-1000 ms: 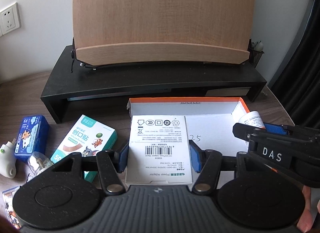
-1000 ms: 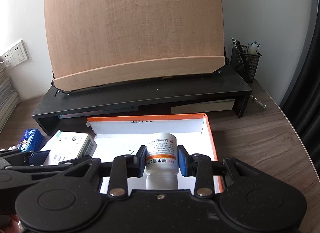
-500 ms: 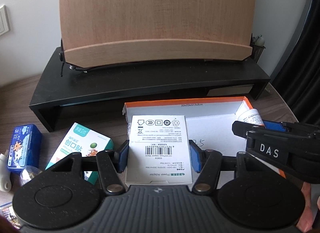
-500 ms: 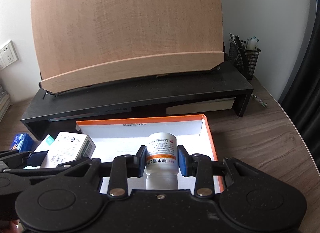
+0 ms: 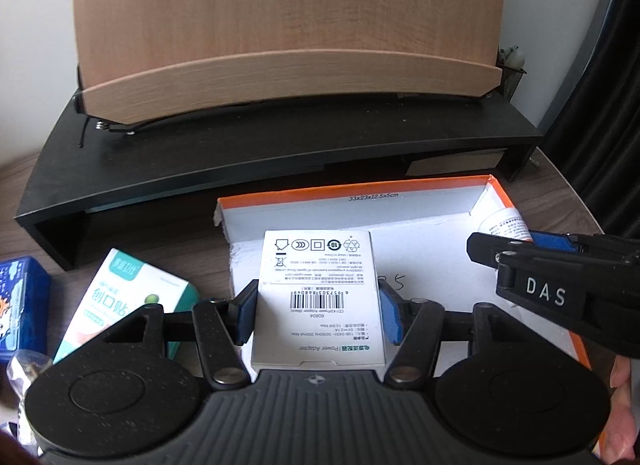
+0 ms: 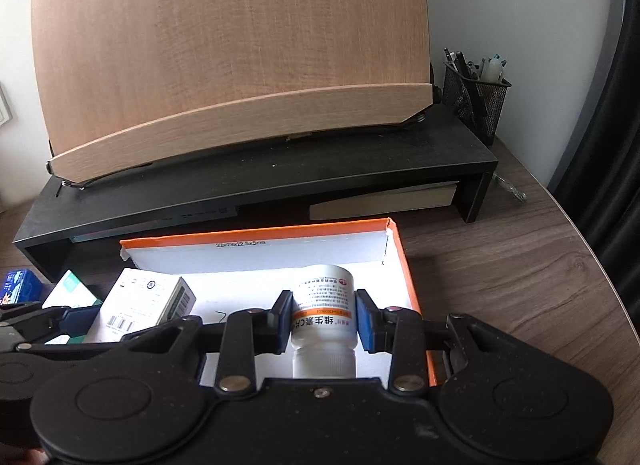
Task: Organize rigid objects
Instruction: 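Carry the white adapter box in the left gripper while the right carries the medicine bottle, then open the right gripper to drop the bottle in the tray while the left releases the box, then move both grippers back toward the scattered items on the desk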
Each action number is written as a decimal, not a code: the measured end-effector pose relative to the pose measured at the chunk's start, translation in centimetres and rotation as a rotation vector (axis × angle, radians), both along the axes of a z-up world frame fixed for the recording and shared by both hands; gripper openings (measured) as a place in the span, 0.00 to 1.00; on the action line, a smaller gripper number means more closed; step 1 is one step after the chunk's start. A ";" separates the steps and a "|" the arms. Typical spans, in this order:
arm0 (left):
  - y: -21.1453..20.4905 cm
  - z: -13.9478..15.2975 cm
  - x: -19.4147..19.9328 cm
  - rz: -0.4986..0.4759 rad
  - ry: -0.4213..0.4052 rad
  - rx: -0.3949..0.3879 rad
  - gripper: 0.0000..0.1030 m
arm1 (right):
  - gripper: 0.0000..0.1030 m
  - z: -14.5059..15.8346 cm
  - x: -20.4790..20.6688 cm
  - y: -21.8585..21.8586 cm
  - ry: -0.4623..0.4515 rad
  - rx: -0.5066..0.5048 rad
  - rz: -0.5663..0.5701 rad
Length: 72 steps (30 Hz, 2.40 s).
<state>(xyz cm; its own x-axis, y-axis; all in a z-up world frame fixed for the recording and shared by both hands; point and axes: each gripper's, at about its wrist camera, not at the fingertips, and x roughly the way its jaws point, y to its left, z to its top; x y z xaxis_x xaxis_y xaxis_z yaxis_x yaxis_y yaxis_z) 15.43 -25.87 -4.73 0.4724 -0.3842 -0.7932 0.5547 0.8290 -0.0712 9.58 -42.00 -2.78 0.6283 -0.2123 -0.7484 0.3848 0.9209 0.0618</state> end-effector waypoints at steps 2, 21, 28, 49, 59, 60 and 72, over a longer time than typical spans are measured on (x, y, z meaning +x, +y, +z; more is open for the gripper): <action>-0.3 -0.1 0.2 -0.005 0.004 0.000 0.58 | 0.39 -0.1 0.2 -0.1 0.001 -0.002 -0.002; -2.0 -1.1 0.8 -0.045 0.000 -0.006 0.58 | 0.40 -0.7 1.4 -0.6 0.003 -0.027 -0.015; -2.2 -0.8 0.6 -0.064 0.000 -0.035 0.60 | 0.51 0.5 0.2 -0.8 -0.069 -0.039 -0.014; 1.4 3.1 -6.0 0.091 -0.086 -0.020 0.96 | 0.89 4.4 -8.5 0.3 -0.255 0.013 -0.001; 4.6 3.7 -9.5 0.238 -0.103 -0.010 0.97 | 0.91 4.3 -9.7 2.1 -0.230 0.042 0.157; 4.9 3.7 -9.7 0.254 -0.104 -0.009 0.97 | 0.91 4.3 -9.8 2.5 -0.232 0.044 0.171; 9.2 3.5 -12.3 0.381 -0.108 0.005 0.97 | 0.92 3.9 -10.5 6.0 -0.214 0.084 0.299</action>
<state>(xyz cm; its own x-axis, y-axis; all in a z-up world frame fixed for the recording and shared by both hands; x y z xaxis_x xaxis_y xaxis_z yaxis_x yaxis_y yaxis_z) 3.11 -16.67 -1.27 0.6610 -0.1616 -0.7328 0.2116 0.9770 -0.0246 -0.94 -36.01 1.12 0.7975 0.0607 -0.6003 0.0703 0.9788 0.1923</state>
